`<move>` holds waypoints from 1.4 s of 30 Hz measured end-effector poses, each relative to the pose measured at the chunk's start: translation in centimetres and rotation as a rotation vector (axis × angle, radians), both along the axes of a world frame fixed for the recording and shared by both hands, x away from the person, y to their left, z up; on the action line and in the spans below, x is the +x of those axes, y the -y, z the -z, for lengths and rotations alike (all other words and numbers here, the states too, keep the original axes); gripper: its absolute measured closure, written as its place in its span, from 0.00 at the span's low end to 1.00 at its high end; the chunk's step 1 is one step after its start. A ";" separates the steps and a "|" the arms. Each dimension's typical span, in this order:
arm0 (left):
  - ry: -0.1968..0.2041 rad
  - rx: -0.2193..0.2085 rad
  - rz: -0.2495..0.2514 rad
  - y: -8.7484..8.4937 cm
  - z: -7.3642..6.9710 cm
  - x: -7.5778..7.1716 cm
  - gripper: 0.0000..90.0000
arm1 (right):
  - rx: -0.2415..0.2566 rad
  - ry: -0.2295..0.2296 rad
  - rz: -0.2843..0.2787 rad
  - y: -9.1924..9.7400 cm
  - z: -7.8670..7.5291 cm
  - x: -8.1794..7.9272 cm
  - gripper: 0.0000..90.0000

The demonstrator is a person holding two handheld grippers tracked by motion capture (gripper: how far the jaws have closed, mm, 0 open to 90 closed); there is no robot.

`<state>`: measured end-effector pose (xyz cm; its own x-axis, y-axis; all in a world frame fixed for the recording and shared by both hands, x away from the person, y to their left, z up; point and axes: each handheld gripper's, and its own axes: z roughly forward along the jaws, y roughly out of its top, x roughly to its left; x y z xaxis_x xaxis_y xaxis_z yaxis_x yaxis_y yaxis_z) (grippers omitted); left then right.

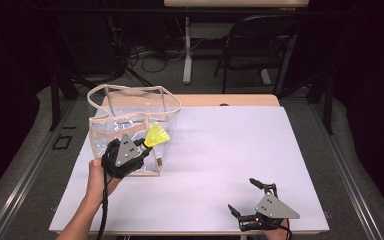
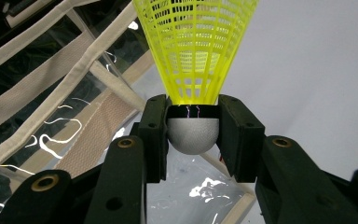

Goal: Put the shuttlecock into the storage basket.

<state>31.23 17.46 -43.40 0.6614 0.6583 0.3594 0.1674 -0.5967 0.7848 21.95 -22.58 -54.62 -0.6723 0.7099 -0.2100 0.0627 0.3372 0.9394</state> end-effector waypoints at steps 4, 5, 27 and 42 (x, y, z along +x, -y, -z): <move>0.004 0.005 -0.002 0.0 -0.1 0.1 0.72 | 0.001 0.000 0.002 0.0 0.0 0.0 0.00; 0.006 0.002 -0.003 0.0 -0.1 0.1 0.72 | 0.001 -0.001 0.002 0.0 0.0 0.0 0.00; 0.031 -0.019 -0.018 -0.6 -1.2 0.4 0.72 | 0.000 0.000 0.005 0.0 0.0 0.0 0.00; 0.041 -0.039 -0.032 -1.1 -1.8 1.0 0.72 | -0.002 -0.001 0.005 0.0 0.0 0.1 0.00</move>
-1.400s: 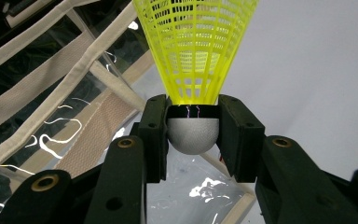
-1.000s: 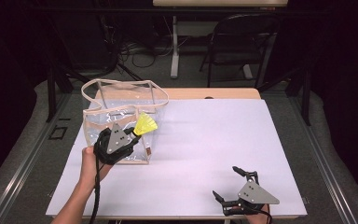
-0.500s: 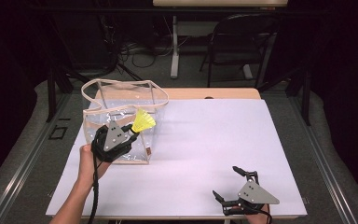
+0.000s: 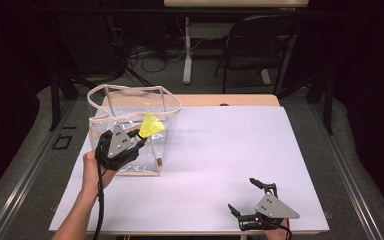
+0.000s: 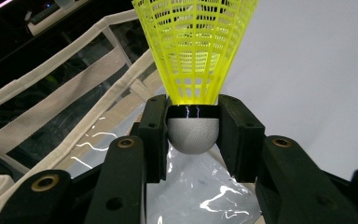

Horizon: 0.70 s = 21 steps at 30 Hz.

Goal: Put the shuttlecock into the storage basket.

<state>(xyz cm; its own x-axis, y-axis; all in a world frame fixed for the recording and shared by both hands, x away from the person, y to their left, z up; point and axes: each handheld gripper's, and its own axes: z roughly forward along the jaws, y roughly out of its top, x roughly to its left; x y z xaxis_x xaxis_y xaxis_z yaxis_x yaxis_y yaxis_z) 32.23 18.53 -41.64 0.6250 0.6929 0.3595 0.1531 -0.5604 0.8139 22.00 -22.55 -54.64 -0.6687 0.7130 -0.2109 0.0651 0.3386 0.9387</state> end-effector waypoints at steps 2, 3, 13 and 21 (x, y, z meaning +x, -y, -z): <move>0.001 -0.004 -0.002 0.0 -0.1 0.1 0.72 | 0.000 0.001 0.001 0.0 0.0 0.0 0.00; 0.003 -0.004 -0.002 0.0 -0.2 0.1 0.72 | -0.001 0.002 0.000 0.0 0.0 0.0 0.00; 0.018 -0.009 -0.007 -0.3 -1.0 0.6 0.72 | -0.002 0.002 -0.001 0.0 0.0 0.0 0.00; 0.024 -0.013 -0.016 -0.5 -1.5 1.0 0.72 | -0.003 0.002 -0.001 0.0 0.0 0.0 0.00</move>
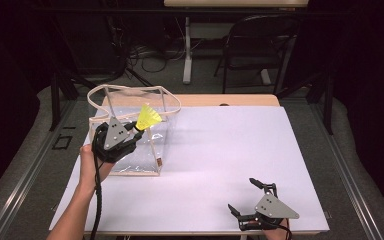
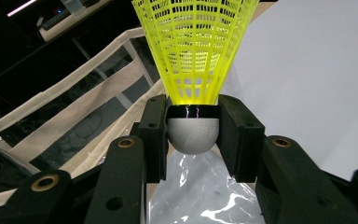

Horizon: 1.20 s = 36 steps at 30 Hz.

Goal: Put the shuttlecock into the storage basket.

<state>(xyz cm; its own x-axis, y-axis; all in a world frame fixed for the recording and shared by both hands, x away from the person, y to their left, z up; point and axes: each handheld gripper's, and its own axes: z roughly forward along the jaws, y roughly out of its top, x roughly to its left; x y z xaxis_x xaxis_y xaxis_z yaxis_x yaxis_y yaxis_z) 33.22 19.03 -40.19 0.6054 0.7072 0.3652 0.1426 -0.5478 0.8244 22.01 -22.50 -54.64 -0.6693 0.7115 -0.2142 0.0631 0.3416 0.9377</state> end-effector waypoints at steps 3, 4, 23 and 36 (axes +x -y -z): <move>0.001 -0.001 -0.003 -0.1 -0.1 0.1 0.72 | 0.000 0.000 0.000 0.0 0.0 0.0 0.00; 0.003 0.001 -0.004 -0.1 -0.2 0.2 0.72 | 0.000 0.000 0.000 0.0 0.0 0.0 0.00; 0.007 -0.020 -0.020 -0.5 -0.8 1.2 0.72 | -0.001 0.001 0.000 0.0 0.0 0.0 0.00; 0.015 -0.036 -0.030 -0.7 -1.5 2.0 0.72 | -0.002 0.001 0.001 0.0 0.0 0.0 0.00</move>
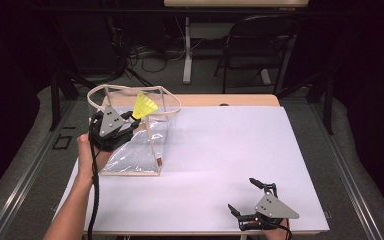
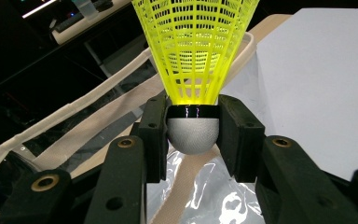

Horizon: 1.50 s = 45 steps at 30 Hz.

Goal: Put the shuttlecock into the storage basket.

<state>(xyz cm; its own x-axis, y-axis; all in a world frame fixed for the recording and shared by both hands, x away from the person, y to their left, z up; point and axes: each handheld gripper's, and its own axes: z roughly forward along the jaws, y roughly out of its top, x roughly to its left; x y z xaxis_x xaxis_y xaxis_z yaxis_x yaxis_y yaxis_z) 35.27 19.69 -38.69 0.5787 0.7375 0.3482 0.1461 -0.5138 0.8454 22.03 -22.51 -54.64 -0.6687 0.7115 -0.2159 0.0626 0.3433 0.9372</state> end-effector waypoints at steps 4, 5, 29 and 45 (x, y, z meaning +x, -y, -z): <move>0.000 0.003 -0.003 0.0 -0.1 0.3 0.72 | 0.001 0.000 0.000 0.0 0.0 0.0 0.00; 0.001 0.002 -0.005 0.0 -0.1 0.4 0.72 | 0.001 0.000 0.000 0.0 0.0 0.0 0.00; 0.007 -0.010 -0.045 -0.5 -0.6 2.2 0.72 | 0.001 0.000 0.000 0.0 0.0 0.0 0.00; -0.004 -0.012 -0.069 -0.7 -0.5 3.4 0.72 | -0.001 -0.001 0.000 -0.1 0.0 -0.1 0.00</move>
<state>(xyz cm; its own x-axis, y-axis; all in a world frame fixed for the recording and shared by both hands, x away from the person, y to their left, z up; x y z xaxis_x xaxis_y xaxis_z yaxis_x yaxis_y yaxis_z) 38.64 20.40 -38.20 0.5279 0.7797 0.3369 0.1839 -0.4922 0.8509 21.98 -22.45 -54.64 -0.6686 0.7117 -0.2156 0.0637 0.3437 0.9369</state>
